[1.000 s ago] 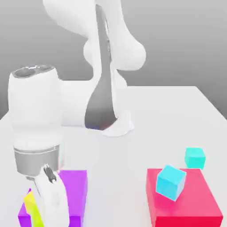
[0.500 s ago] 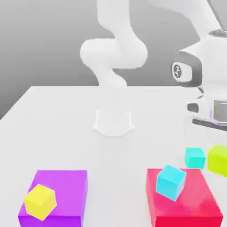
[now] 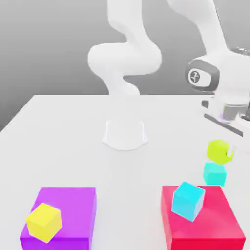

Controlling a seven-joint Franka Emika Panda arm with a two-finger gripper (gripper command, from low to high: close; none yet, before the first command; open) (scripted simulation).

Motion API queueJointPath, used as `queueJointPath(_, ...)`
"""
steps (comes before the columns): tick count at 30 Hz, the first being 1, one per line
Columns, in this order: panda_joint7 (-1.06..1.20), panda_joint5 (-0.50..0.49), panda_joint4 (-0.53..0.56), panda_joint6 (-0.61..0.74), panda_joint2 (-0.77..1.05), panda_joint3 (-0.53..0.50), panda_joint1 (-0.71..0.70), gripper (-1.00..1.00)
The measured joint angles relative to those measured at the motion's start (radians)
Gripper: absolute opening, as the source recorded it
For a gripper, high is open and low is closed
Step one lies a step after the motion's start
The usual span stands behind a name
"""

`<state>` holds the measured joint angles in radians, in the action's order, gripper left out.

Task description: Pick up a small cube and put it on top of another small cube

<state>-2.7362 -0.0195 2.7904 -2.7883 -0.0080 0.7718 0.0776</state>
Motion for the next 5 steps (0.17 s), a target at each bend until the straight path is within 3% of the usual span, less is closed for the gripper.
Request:
queueJointPath(3, -0.121, -0.171, -0.001, -0.059, 0.086, -0.07, 0.035, -1.0)
queueJointPath(4, -0.141, -0.199, -0.001, -0.071, 0.102, -0.101, 0.061, 1.0)
queueJointPath(5, -0.141, -0.199, -0.001, -0.071, 0.102, -0.101, 0.061, 1.0)
